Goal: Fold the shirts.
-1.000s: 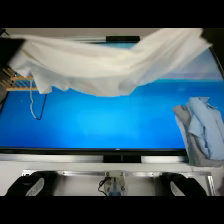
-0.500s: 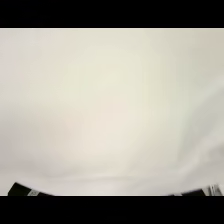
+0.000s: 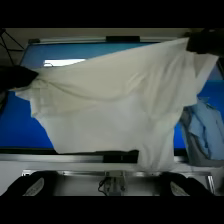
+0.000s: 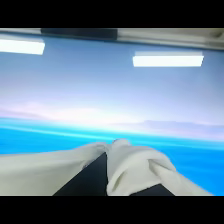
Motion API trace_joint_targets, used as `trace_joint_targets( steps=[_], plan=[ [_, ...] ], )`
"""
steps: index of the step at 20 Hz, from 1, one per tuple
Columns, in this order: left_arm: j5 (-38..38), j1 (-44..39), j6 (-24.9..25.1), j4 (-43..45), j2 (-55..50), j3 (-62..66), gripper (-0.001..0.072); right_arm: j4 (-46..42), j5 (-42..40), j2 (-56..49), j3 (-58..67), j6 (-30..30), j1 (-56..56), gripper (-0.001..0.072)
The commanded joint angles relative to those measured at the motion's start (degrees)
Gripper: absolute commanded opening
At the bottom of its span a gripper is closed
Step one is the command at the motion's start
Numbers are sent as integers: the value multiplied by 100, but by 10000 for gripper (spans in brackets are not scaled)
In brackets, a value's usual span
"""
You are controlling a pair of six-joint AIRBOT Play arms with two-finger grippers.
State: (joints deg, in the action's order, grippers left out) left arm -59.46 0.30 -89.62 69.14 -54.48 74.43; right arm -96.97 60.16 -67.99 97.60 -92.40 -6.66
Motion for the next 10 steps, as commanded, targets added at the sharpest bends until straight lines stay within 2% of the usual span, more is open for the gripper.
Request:
trace_joint_targets(
  steps=[1, 4, 7, 8, 9, 10],
  plan=[
    [1178, 4, -4, -332, -1482, -197, 30, -144, -1040, -1615, -46, -839, 4, 65],
    [1646, 4, -4, -1152, -2699, -192, 30, 514, -1320, -2643, -46, -1668, 4, 65],
    [1670, 4, -4, -1657, -3427, -195, 34, 1381, -1305, -3274, -46, -1705, 0, 73],
    [1606, 4, -7, -1788, -3560, -195, 59, 1598, -1305, -3390, -46, -1705, 0, 75],
    [1523, 7, -4, -1821, -3622, -195, 128, 1725, -1307, -3467, -46, -1700, 2, 161],
    [1412, 33, -2, -1816, -3609, -190, 292, 1733, -1314, -3475, -46, -1659, 2, 392]
  ],
)
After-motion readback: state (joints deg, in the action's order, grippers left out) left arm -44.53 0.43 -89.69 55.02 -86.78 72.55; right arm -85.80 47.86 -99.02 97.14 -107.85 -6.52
